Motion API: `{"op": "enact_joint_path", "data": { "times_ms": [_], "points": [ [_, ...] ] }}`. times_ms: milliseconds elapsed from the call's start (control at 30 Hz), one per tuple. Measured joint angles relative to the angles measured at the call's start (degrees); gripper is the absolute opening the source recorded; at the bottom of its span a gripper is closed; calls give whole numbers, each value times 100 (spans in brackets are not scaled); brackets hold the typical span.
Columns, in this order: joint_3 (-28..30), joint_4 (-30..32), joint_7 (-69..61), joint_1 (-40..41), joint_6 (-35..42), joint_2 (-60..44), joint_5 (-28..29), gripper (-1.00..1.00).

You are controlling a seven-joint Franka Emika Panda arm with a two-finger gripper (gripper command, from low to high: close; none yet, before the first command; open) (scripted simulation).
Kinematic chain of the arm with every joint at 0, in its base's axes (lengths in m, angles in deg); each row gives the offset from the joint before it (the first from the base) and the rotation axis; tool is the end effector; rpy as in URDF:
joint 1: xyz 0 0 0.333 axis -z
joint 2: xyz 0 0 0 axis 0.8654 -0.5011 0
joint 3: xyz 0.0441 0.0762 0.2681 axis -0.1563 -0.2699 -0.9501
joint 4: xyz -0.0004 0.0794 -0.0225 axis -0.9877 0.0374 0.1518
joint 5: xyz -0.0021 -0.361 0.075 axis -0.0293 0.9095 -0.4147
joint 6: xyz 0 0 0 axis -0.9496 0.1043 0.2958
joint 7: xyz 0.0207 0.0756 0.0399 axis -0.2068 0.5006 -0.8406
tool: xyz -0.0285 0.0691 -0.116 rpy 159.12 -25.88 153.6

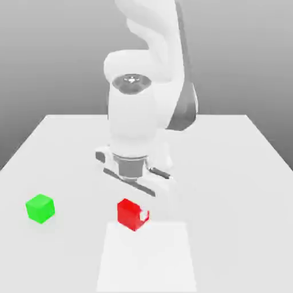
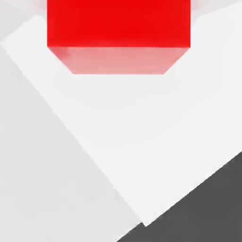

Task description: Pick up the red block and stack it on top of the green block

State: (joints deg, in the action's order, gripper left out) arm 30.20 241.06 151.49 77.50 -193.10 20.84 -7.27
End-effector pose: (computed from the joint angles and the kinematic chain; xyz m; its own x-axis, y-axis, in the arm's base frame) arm 0.3533 -0.1180 0.1813 -0.1529 -0.9881 0.0132 -0.9882 0.1530 0.0022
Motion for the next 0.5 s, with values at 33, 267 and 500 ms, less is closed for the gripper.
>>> {"op": "enact_joint_path", "data": {
  "times_ms": [33, 267, 500],
  "points": [
    [109, -11, 51, 212, 51, 40, 25, -100],
    [974, -71, 334, 1428, 377, 323, 111, -100],
    [1096, -132, -53, 1755, -548, -685, -518, -100]
  ]
}}
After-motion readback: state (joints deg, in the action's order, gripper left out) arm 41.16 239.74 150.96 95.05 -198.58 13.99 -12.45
